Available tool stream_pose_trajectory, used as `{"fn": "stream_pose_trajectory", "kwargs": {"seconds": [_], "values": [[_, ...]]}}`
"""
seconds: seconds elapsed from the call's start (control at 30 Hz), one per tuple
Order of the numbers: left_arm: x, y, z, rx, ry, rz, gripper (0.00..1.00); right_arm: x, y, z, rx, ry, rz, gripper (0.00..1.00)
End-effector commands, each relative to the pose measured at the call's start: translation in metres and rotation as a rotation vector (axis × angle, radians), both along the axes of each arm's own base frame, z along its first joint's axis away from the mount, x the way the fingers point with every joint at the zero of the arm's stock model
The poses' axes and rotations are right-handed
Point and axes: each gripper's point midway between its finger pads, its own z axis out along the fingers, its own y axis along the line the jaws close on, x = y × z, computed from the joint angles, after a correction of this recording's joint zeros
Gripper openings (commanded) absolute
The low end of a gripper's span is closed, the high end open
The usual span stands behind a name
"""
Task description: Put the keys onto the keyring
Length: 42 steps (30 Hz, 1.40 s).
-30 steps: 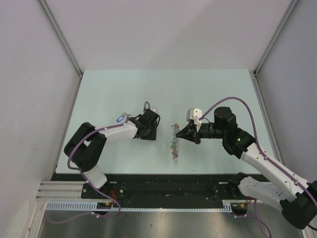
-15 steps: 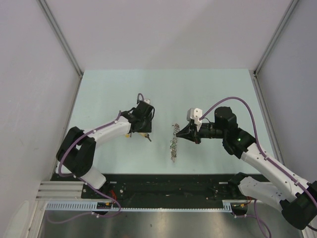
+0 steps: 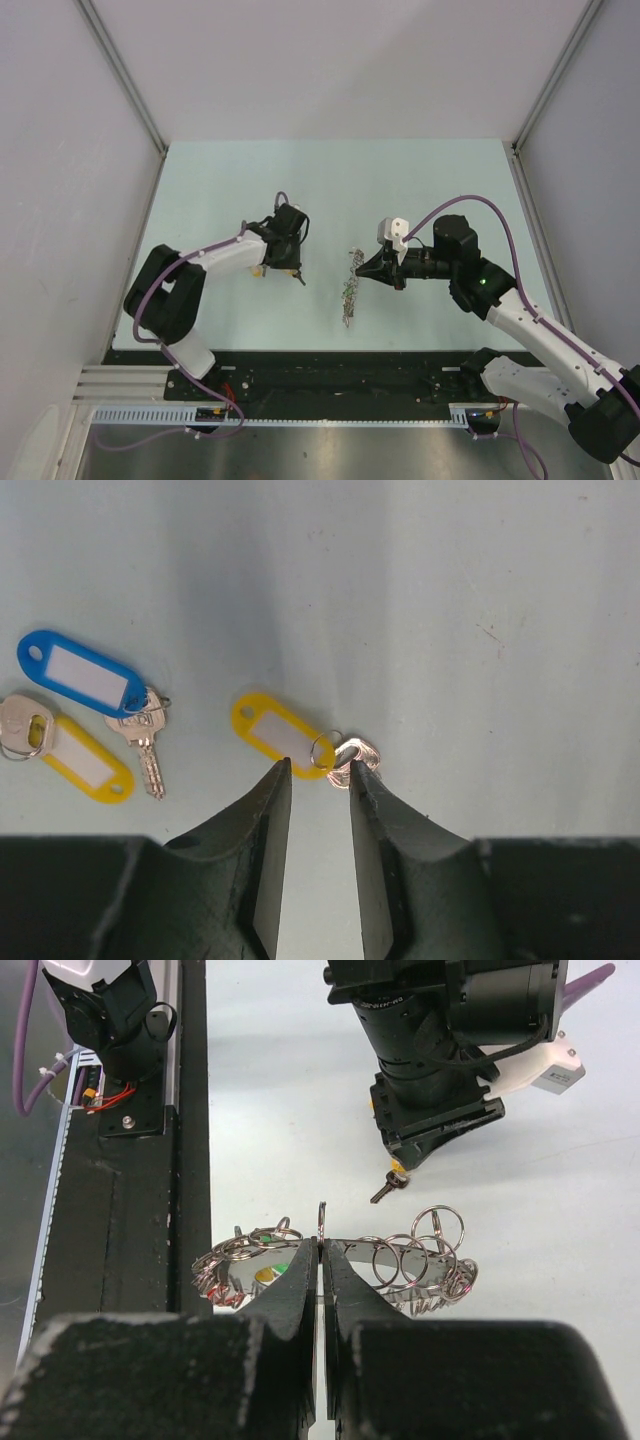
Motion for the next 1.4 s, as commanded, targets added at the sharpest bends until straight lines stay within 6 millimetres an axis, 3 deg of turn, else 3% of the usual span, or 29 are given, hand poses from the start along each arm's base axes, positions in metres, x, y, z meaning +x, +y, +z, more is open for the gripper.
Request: {"fn": "stream_pose_trajectory", "kwargs": {"seconds": [0.0, 0.57, 0.83, 0.93, 1.03, 1.2, 1.33, 1.37], "values": [[0.012, -0.005, 0.003, -0.05, -0.013, 0.014, 0.34, -0.001, 0.002, 0.025, 0.061, -0.067, 0.012, 0.0], [0.013, -0.005, -0.01, -0.113, 0.052, 0.018, 0.29, -0.001, 0.003, 0.025, 0.061, -0.063, 0.016, 0.0], [0.013, -0.01, -0.011, -0.132, 0.058, 0.011, 0.2, -0.001, 0.002, 0.024, 0.058, -0.06, 0.016, 0.0], [0.013, -0.01, -0.007, -0.136, 0.052, 0.005, 0.1, -0.001, 0.003, 0.025, 0.06, -0.062, 0.018, 0.0], [0.015, -0.011, 0.004, -0.148, 0.028, -0.005, 0.0, -0.001, 0.003, 0.025, 0.06, -0.062, 0.018, 0.0], [0.022, -0.026, 0.039, -0.217, -0.047, -0.07, 0.01, -0.001, 0.001, 0.029, 0.069, -0.075, 0.013, 0.0], [0.036, -0.055, 0.097, -0.276, -0.22, -0.18, 0.01, -0.003, -0.001, 0.036, 0.085, -0.096, 0.001, 0.0], [0.033, -0.074, 0.115, -0.301, -0.267, -0.233, 0.0, -0.002, -0.002, 0.039, 0.089, -0.103, -0.008, 0.0]]}}
